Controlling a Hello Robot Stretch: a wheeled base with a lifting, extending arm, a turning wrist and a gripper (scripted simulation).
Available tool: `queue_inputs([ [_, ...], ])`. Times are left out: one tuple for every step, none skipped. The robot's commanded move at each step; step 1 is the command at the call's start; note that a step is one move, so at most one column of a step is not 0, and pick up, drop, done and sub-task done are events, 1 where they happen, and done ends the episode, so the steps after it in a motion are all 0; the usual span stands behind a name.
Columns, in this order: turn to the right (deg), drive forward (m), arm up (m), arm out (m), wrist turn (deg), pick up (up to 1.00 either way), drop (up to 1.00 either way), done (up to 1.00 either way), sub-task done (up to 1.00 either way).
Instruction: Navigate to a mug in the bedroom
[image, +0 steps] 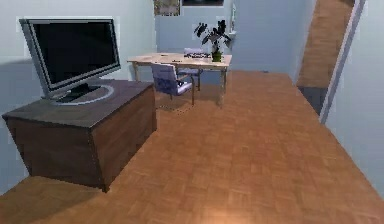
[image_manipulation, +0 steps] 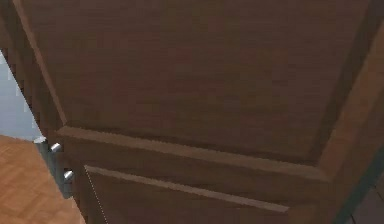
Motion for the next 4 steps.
queue_inputs([
  [0.0, 0.25, 0.0, 0.0, 0.0, 0.0, 0.0, 0.0, 0.0],
  [24.0, 0.0, 0.0, 0.0, 0.0, 0.0, 0.0, 0.0, 0.0],
  [0.0, 1.0, 0.0, 0.0, 0.0, 0.0, 0.0, 0.0, 0.0],
  [0.0, 1.0, 0.0, 0.0, 0.0, 0.0, 0.0, 0.0, 0.0],
])
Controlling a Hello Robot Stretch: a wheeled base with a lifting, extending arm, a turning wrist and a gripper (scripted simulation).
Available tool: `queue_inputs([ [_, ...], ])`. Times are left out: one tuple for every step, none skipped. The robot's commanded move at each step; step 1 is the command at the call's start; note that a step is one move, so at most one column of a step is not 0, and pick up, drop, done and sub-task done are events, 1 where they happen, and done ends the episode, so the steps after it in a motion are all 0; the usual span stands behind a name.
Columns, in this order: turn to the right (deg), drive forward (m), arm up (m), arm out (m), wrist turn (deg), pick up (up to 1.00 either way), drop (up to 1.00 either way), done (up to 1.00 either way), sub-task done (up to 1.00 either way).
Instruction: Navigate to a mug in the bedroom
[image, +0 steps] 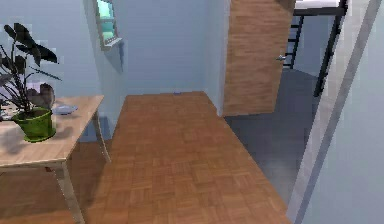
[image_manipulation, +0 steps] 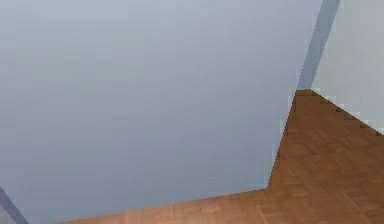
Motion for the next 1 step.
queue_inputs([
  [3.0, 0.0, 0.0, 0.0, 0.0, 0.0, 0.0, 0.0, 0.0],
])
